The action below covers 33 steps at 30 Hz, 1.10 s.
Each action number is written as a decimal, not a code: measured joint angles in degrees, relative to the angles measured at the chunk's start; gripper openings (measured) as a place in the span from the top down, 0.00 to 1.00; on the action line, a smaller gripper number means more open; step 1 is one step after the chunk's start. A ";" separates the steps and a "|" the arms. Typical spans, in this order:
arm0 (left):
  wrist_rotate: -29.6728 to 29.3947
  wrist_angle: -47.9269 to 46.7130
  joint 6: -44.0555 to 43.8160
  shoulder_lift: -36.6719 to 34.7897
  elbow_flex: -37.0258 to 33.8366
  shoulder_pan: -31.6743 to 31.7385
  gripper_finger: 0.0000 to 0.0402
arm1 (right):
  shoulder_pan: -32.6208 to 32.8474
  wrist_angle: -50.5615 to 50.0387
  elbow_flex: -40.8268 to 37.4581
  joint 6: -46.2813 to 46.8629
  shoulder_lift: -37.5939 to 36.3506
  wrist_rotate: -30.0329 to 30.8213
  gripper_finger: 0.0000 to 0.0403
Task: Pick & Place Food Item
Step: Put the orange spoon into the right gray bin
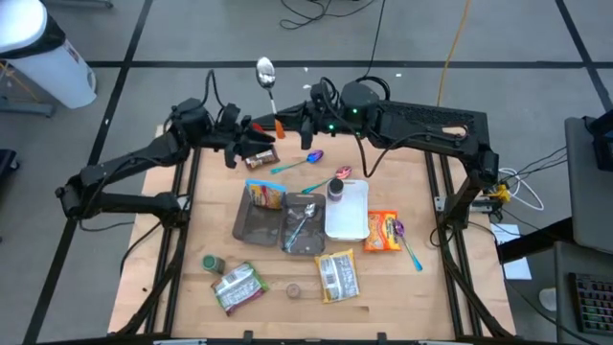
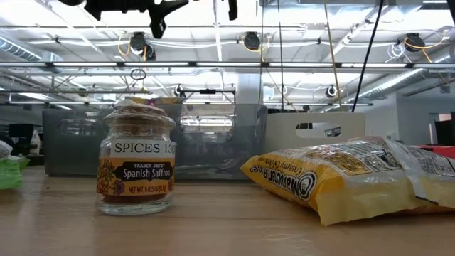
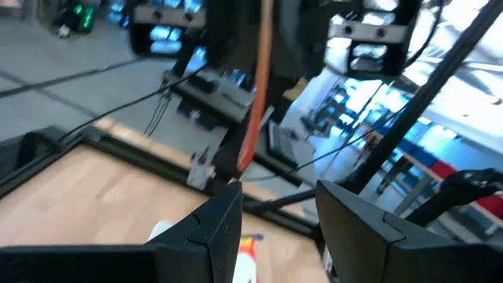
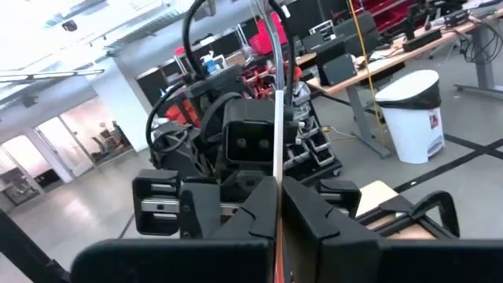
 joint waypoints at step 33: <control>-0.62 10.15 -2.38 4.50 -0.97 -3.41 0.59 | 2.12 6.12 -0.04 1.76 2.75 -1.36 1.00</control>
